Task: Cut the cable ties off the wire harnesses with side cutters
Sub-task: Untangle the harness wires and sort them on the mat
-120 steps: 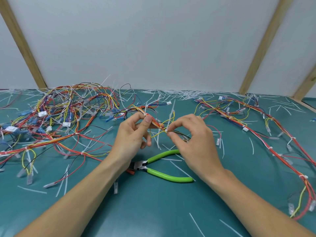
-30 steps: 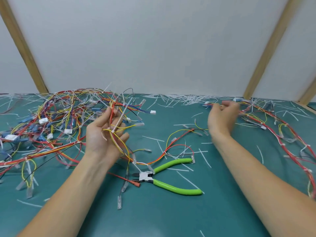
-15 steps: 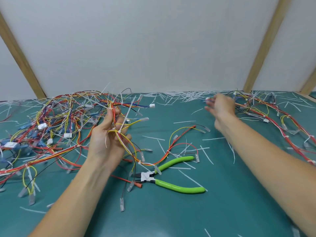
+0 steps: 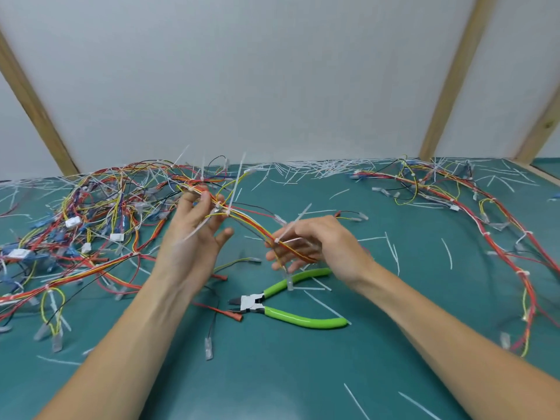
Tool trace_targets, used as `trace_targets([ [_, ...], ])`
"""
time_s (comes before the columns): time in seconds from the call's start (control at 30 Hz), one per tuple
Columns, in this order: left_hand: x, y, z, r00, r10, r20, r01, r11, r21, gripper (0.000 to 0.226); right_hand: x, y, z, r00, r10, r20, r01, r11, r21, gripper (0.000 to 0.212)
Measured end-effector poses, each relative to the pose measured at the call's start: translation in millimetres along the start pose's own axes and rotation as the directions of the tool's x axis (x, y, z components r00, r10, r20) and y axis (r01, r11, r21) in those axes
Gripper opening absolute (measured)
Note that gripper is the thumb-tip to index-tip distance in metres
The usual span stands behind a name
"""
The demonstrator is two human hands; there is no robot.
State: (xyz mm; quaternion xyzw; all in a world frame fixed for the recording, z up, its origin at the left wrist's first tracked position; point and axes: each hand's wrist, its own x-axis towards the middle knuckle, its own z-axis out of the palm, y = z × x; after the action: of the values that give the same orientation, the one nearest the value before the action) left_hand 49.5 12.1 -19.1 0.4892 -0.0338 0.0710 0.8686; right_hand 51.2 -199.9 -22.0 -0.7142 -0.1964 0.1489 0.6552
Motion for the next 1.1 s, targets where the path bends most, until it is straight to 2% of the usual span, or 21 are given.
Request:
trace_targets([
  [0.07,0,0,0,1.000,-0.008,-0.024,0.008,1.000,-0.025,0.017,-1,3,-3,0.995,-0.074,-0.061,0.066,0.990,-0.123,0.038],
  [0.13,1,0,-2,0.999,-0.016,-0.039,0.013,0.997,-0.080,0.016,-4,5,-7,0.970,-0.228,-0.079,0.179,0.900,-0.398,0.030],
  [0.2,3,0,-5,0.999,-0.024,-0.044,0.017,0.990,-0.142,0.015,-5,9,-12,0.944,-0.325,-0.062,0.196,0.699,-0.688,0.023],
  [0.27,5,0,-9,0.999,-0.034,-0.041,0.026,0.982,-0.188,0.014,-4,14,-13,0.934,-0.356,-0.036,0.151,0.483,-0.862,0.027],
  [0.33,6,1,-11,0.999,-0.037,-0.033,0.029,0.978,-0.207,0.010,0,19,-15,0.930,-0.366,-0.025,0.131,0.396,-0.909,0.022],
  [0.43,6,2,-13,1.000,-0.013,-0.018,0.010,0.987,-0.158,0.016,5,22,-31,0.848,-0.508,-0.151,0.073,0.395,-0.916,0.006],
  [0.47,6,2,-13,1.000,0.006,-0.008,-0.007,0.993,-0.116,0.018,6,21,-39,0.796,-0.560,-0.230,0.025,0.410,-0.912,0.002],
  [0.53,6,0,-10,0.998,0.062,0.018,-0.062,0.998,0.014,0.020,7,19,-52,0.699,-0.608,-0.377,-0.119,0.421,-0.899,0.006],
  [0.6,4,-3,-3,0.987,0.158,0.030,-0.161,0.970,0.183,0.020,8,19,-65,0.652,-0.598,-0.466,-0.281,0.380,-0.881,0.005],
  [0.63,3,-5,0,0.973,0.225,0.041,-0.227,0.934,0.275,0.021,8,18,-70,0.664,-0.564,-0.490,-0.339,0.358,-0.870,0.005],
  [0.7,0,-10,5,0.935,0.339,0.109,-0.351,0.826,0.441,0.020,5,18,-75,0.727,-0.433,-0.532,-0.386,0.382,-0.840,0.014],
  [0.73,-2,-14,7,0.920,0.362,0.148,-0.386,0.779,0.494,0.016,5,20,-75,0.764,-0.362,-0.534,-0.388,0.404,-0.829,0.025],
  [0.8,-5,-20,11,0.916,0.373,0.146,-0.391,0.752,0.531,0.010,7,21,-69,0.805,-0.272,-0.527,-0.395,0.417,-0.819,0.051],
  [0.83,-5,-22,11,0.921,0.374,0.110,-0.373,0.763,0.528,0.010,6,17,-64,0.790,-0.314,-0.526,-0.369,0.442,-0.818,0.059],
  [0.87,-5,-23,11,0.928,0.366,0.064,-0.345,0.784,0.515,0.011,4,9,-58,0.736,-0.438,-0.517,-0.297,0.477,-0.827,0.060],
  [0.93,-5,-21,10,0.943,0.331,-0.035,-0.276,0.836,0.474,0.015,-5,-10,-44,0.550,-0.729,-0.409,0.003,0.491,-0.871,0.045],
  [0.97,-4,-21,8,0.947,0.313,-0.078,-0.246,0.857,0.453,0.018,-9,-16,-33,0.510,-0.798,-0.321,0.179,0.463,-0.868,0.033],
  [1.0,-4,-20,7,0.948,0.297,-0.117,-0.220,0.874,0.433,0.020,-14,-21,-19,0.538,-0.820,-0.194,0.332,0.418,-0.846,0.021],
  [1.03,-3,-19,6,0.948,0.282,-0.149,-0.199,0.887,0.417,0.022,-20,-22,-3,0.606,-0.794,-0.046,0.425,0.372,-0.825,0.013],
  [1.1,-3,-20,4,0.946,0.267,-0.186,-0.169,0.891,0.422,0.024,-25,-17,22,0.789,-0.576,0.215,0.446,0.295,-0.845,0.016],
])
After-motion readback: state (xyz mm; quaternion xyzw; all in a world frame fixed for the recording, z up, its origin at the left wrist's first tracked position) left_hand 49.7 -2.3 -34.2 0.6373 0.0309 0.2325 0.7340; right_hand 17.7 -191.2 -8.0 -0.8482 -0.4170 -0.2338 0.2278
